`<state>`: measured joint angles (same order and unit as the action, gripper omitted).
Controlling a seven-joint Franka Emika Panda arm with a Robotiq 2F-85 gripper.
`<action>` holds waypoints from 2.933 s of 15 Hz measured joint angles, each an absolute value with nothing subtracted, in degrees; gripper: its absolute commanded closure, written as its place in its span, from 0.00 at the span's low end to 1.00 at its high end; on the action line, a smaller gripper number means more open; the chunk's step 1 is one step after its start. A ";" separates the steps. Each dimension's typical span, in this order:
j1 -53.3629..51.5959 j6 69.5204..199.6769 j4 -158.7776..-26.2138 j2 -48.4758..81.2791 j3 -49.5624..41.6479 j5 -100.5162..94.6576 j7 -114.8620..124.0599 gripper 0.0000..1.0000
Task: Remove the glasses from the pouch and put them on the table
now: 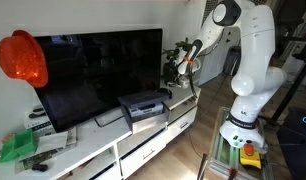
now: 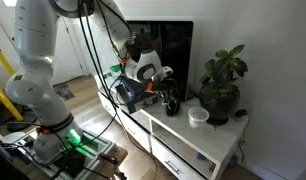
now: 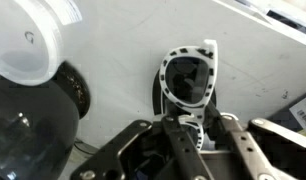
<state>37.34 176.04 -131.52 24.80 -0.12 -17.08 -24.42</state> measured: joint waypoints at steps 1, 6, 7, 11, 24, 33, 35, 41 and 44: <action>37.46 173.01 -132.02 23.34 -0.47 -16.50 -24.42 0.93; 32.31 155.98 -131.22 19.58 -9.52 -16.03 -21.93 0.93; 30.51 153.99 -130.52 19.92 -12.20 -16.37 -20.04 0.93; 26.82 154.84 -126.67 25.48 -17.48 -16.03 -13.63 0.93; 30.72 165.53 -113.17 43.94 -12.18 -5.78 -12.93 0.93; 32.63 166.76 -106.59 50.42 -9.19 -5.15 -12.92 0.32; 32.71 167.49 -106.05 50.69 -8.89 -5.15 -12.93 0.18; 32.57 169.93 -106.96 47.94 -8.89 -5.22 -13.67 0.00; 32.55 169.35 -109.69 44.04 -8.54 -5.28 -15.13 0.00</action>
